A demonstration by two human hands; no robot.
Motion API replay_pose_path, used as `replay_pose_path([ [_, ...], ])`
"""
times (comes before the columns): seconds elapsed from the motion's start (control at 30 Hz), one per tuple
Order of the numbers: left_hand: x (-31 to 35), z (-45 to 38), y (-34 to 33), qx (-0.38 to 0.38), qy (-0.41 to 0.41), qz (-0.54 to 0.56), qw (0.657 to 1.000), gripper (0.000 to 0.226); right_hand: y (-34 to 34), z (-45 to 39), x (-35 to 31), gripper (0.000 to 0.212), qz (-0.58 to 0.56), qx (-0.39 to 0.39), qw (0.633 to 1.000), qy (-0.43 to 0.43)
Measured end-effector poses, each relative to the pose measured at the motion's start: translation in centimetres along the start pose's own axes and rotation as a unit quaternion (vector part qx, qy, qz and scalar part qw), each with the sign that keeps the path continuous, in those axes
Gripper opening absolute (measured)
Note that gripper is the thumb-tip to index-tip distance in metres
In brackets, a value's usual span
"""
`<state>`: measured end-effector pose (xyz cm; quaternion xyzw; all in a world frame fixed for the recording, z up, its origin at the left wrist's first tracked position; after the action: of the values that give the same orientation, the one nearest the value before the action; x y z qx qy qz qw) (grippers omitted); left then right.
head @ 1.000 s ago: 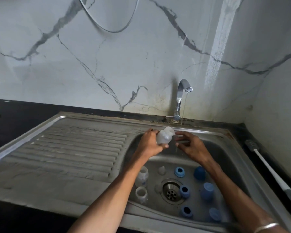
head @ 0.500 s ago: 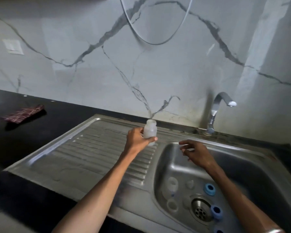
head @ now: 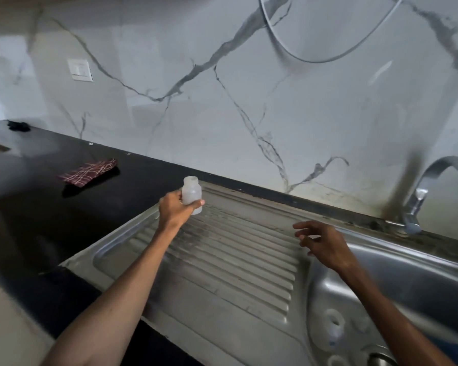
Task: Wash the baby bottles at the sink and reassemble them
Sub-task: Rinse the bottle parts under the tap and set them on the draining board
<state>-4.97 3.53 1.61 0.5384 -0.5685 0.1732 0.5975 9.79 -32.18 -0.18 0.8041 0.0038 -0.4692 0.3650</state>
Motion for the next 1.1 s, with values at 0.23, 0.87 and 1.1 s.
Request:
replay_pose_path([
  [0.23,-1.7,-1.6,-0.6,0.0,0.007,0.013,1.0,0.043,-0.7,-1.0,0.4,0.028,0.003,-0.002,1.0,-0.005],
  [0.87,-3.0,-1.0,-0.6,0.016,-0.007,-0.002,1.0,0.087,2.1,1.1,2.1,0.029,0.006,0.013,1.0,-0.013],
  [1.1,-2.8,1.2,0.9,0.046,0.027,-0.018,0.998,0.092,5.5,4.5,2.6,0.027,0.04,0.016,0.999,-0.021],
])
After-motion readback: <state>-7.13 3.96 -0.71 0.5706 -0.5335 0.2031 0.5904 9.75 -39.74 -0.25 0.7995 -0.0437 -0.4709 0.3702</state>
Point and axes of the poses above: each hand's wrist, its own z-axis away from the middle knuckle, its own y-axis out of the back of the hand, x = y × z, the point moved 6 cm from there along -z, towards the middle knuckle, and after that the axes turned 8 degrees about y, right-handed, at the moved point
